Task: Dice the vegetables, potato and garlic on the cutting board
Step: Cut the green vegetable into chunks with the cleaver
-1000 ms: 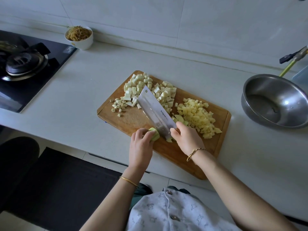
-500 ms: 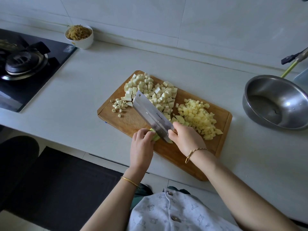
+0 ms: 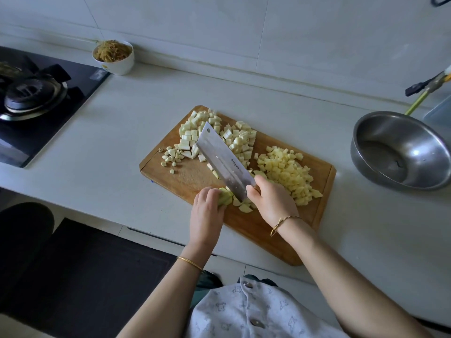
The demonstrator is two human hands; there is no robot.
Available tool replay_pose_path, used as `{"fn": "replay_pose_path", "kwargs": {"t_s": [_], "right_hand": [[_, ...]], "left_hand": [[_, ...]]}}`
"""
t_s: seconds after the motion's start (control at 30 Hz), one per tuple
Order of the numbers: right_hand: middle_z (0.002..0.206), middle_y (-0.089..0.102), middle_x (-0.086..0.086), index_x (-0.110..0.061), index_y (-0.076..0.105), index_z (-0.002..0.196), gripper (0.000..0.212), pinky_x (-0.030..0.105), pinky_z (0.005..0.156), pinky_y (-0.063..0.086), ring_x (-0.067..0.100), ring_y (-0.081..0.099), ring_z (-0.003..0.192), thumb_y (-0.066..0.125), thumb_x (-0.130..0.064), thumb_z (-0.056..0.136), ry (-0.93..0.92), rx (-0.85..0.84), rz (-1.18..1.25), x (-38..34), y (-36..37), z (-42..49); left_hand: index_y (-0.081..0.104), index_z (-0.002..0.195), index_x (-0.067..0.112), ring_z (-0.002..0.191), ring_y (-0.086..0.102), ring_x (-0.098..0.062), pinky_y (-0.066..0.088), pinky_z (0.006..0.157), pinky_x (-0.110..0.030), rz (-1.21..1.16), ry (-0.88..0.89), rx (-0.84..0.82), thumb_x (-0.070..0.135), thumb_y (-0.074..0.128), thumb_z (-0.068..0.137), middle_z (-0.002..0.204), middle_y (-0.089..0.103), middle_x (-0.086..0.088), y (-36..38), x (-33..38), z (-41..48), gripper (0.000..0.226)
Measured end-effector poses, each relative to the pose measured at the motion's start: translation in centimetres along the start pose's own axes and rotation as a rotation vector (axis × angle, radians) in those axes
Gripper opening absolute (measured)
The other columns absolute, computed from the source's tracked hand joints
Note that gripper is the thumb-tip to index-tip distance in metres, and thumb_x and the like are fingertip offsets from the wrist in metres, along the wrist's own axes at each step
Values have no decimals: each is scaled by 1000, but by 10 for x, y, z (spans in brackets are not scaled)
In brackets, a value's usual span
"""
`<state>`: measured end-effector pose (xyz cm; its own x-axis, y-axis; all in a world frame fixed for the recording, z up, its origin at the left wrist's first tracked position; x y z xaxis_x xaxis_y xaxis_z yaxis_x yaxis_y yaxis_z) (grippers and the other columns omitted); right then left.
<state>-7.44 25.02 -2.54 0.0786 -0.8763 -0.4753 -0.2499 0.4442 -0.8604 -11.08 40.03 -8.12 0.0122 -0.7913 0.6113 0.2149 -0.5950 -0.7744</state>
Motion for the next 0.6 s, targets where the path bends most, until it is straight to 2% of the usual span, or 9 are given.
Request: {"fn": "replay_pose_path", "kwargs": {"t_s": [0.47, 0.6], "right_hand": [[59, 38, -4, -25, 23, 66, 39, 25, 43, 22, 12, 35, 48, 41, -30, 100, -34, -93, -38, -1, 7, 2], [61, 41, -2, -17, 35, 76, 28, 28, 45, 29, 21, 45, 59, 41, -30, 99, -16, -110, -43, -3, 22, 3]], "left_hand": [[63, 93, 5, 98, 54, -28, 38, 83, -26, 1, 5, 15, 4, 75, 76, 109, 61, -10, 0, -1, 1, 21], [63, 93, 5, 99, 55, -28, 40, 83, -27, -4, 19, 13, 4, 75, 76, 109, 61, -10, 0, -1, 0, 21]]}}
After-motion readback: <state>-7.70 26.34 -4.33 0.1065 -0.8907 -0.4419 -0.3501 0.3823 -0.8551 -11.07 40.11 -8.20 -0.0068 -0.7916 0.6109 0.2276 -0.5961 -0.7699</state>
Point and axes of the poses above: each hand's wrist, its own z-axis towards the middle knuckle, its own y-axis out of the palm, x = y × z, the point moved 7 cm from there along z, towards the middle knuckle
